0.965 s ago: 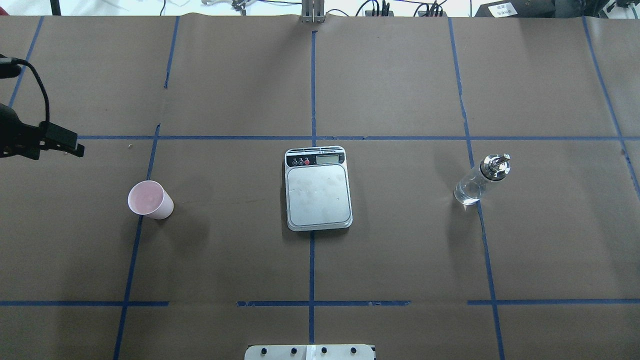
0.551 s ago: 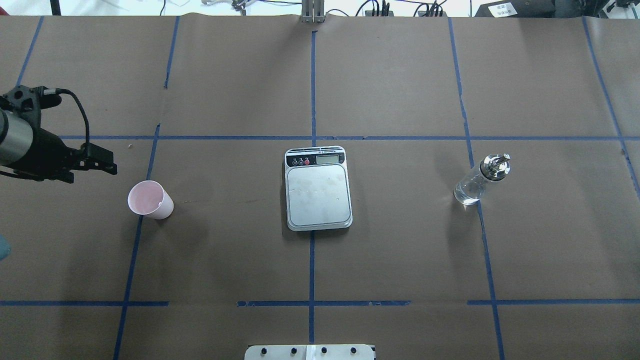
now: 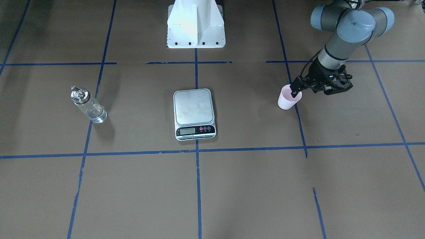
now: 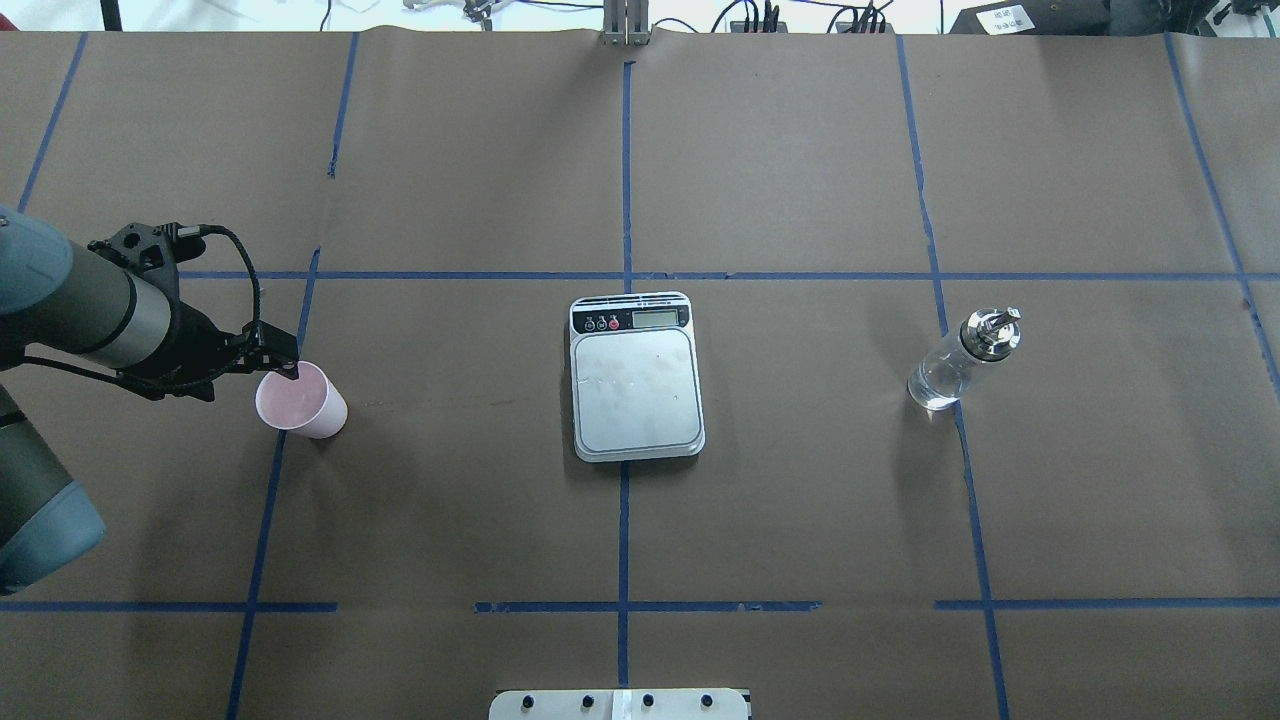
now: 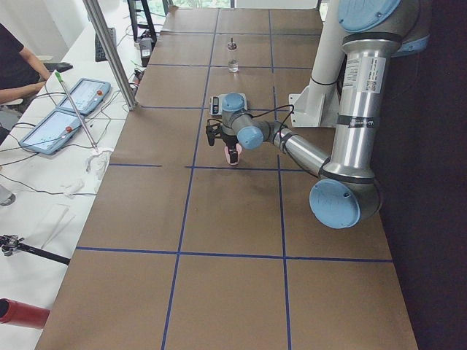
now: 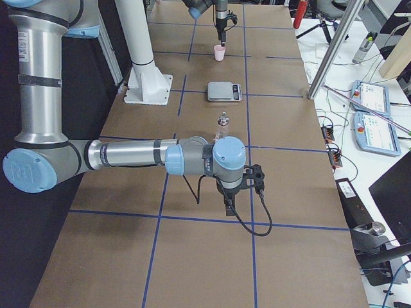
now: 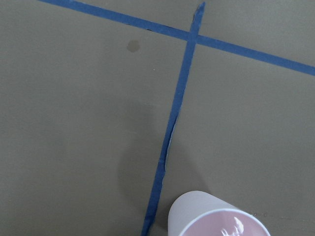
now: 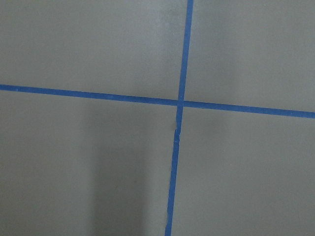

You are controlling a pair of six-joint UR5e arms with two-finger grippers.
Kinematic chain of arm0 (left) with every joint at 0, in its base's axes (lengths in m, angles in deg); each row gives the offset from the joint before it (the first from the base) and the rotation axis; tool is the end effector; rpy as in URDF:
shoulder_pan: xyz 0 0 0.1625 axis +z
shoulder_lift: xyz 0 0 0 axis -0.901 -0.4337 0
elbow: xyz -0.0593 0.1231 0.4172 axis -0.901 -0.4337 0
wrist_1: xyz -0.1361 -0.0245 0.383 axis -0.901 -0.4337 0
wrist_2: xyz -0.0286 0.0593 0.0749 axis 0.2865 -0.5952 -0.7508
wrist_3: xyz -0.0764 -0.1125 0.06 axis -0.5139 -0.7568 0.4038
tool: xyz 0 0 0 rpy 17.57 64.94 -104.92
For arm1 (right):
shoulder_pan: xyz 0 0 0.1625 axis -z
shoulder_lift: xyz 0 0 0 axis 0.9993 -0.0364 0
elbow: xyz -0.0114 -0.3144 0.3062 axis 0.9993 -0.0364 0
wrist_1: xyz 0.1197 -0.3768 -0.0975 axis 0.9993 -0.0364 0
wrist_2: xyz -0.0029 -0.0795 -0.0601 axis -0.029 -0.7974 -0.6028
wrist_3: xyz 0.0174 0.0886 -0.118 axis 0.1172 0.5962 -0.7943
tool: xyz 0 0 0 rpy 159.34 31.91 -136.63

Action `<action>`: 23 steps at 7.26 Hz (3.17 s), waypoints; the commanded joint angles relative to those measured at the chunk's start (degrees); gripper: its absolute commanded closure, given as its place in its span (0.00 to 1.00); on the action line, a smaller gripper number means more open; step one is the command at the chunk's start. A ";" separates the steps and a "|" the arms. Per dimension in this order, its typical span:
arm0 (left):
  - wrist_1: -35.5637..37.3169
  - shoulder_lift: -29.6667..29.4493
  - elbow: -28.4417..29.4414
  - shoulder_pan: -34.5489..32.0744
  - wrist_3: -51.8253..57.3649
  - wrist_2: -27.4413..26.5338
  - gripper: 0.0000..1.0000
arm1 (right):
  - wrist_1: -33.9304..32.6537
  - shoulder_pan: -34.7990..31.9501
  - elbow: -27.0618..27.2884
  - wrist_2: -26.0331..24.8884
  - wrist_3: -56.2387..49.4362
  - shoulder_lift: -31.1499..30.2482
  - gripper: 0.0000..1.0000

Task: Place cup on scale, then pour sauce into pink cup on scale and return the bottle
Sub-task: 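Reach the left gripper down to the pink cup and grasp it, then lift the pink cup with the left gripper and carry it onto the scale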

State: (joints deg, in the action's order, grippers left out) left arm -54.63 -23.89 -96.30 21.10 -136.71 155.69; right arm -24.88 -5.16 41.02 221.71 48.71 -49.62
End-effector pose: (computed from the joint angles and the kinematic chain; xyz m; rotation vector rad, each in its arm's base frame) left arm 0.3620 -0.4271 0.4652 -0.0333 0.8772 -0.2509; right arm 0.0490 -0.4570 0.6543 0.1138 -0.8176 -0.0500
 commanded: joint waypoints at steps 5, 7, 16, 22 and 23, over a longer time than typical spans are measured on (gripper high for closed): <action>-0.01 -0.13 1.69 2.07 0.13 -0.05 0.23 | -0.05 0.00 -0.18 0.27 0.07 0.43 0.00; -0.01 -0.13 1.69 2.16 0.13 -0.05 0.79 | -0.05 0.00 -0.18 0.27 0.07 0.43 0.00; 32.06 -21.70 -9.04 2.15 -6.77 0.65 1.00 | 2.76 0.00 -0.36 -0.08 0.07 -0.54 0.00; 24.62 -39.67 10.20 10.67 -28.25 -0.05 1.00 | 2.76 0.00 0.26 0.71 3.05 -0.54 0.00; 23.21 -41.07 13.18 10.94 -29.21 -1.53 1.00 | 2.76 0.00 0.26 0.80 3.06 -0.54 0.00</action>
State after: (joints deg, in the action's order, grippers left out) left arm -29.33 -63.25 -86.54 31.21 -164.29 155.35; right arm -22.12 -5.16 41.26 222.39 51.37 -50.17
